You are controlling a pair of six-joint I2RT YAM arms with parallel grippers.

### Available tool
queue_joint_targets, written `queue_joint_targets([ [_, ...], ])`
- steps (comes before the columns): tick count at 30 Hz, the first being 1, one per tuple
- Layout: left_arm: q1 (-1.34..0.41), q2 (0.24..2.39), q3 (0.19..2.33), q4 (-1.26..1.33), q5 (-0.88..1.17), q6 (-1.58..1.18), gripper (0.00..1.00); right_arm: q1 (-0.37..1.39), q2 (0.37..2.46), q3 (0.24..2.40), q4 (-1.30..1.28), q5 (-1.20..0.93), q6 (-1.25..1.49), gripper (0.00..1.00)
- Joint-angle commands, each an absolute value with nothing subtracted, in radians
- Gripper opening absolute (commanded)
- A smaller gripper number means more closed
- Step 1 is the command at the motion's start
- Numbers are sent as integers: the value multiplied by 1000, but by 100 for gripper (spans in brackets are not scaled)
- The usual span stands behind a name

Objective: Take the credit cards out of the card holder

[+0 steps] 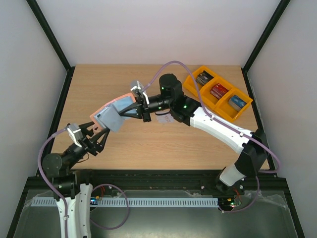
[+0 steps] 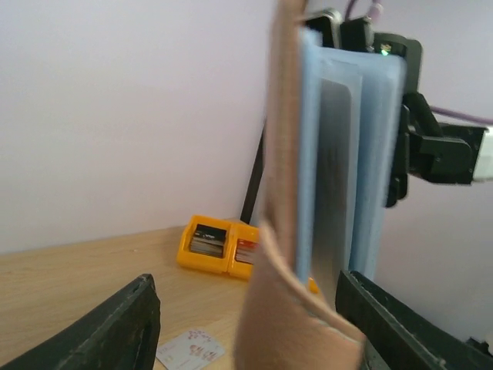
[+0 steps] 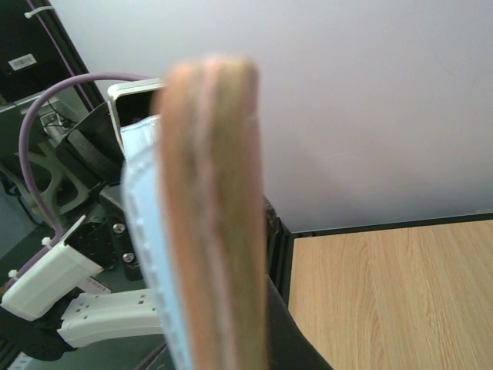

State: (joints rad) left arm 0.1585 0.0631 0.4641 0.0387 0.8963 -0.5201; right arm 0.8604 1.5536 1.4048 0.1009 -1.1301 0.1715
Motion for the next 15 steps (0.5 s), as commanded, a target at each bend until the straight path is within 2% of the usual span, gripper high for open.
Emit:
queue_joint_targets([
  [1, 167, 25, 483, 38, 988, -459, 65, 874, 1546, 1435, 91, -1063, 114, 2],
  [5, 167, 7, 524, -22, 1021, -383, 64, 874, 1562, 1462, 48, -1067, 106, 2],
  [15, 166, 67, 507, 14, 892, -468, 32, 877, 1573, 1463, 42, -1149, 132, 2],
])
